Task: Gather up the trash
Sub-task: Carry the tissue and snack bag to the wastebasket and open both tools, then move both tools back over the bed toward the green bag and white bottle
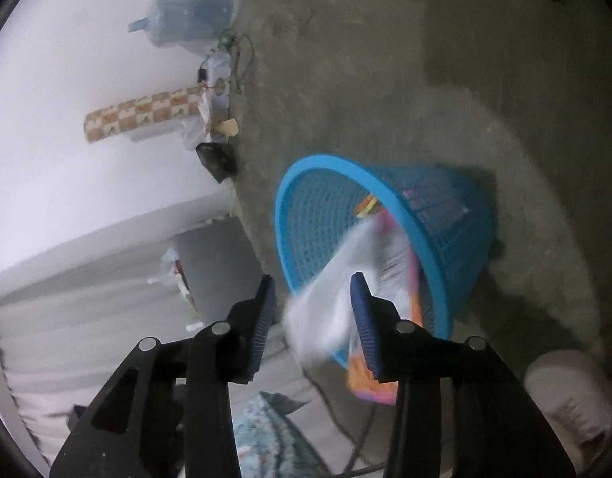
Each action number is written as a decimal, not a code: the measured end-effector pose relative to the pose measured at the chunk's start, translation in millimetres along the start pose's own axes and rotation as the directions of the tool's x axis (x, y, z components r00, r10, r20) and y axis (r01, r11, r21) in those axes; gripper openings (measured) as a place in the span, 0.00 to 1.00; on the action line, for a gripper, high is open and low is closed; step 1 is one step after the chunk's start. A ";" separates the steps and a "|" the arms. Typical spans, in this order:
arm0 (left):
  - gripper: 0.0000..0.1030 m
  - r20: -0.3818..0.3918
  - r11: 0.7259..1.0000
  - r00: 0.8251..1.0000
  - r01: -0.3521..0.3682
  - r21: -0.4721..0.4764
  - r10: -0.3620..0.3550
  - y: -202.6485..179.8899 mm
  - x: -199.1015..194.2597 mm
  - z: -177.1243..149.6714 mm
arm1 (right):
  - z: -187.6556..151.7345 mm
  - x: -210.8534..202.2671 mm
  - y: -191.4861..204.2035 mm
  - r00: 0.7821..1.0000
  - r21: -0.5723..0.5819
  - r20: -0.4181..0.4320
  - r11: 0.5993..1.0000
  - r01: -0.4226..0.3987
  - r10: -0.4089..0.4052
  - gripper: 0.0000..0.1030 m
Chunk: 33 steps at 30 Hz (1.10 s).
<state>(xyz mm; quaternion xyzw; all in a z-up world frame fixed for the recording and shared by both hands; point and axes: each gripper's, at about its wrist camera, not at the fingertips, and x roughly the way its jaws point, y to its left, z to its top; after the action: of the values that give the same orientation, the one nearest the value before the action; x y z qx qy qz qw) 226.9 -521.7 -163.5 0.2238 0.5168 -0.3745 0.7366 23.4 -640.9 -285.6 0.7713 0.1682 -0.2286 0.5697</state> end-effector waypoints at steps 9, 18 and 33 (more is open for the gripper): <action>0.67 0.122 1.000 0.992 0.014 -0.006 -0.013 0.4 -75.2 -5.7 | -26.5 -9.3 26.0 0.998 -0.195 0.048 0.980 0.037 -0.028 0.48; 0.75 0.245 0.999 0.969 0.033 -0.009 -0.030 26.5 -191.6 -52.6 | -103.8 -37.4 106.3 0.989 -0.565 0.102 0.812 0.146 -0.107 0.65; 0.87 0.459 0.978 0.885 0.021 -0.209 0.079 105.6 -331.9 -195.1 | -252.2 -86.9 184.2 0.965 -0.902 0.257 0.346 0.257 -0.048 0.92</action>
<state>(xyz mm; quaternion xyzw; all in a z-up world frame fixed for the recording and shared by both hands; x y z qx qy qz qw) 132.2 -210.1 67.4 0.0574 0.3584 -0.3499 0.8636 86.9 -454.1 -28.4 0.2702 0.2856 -0.2163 0.8937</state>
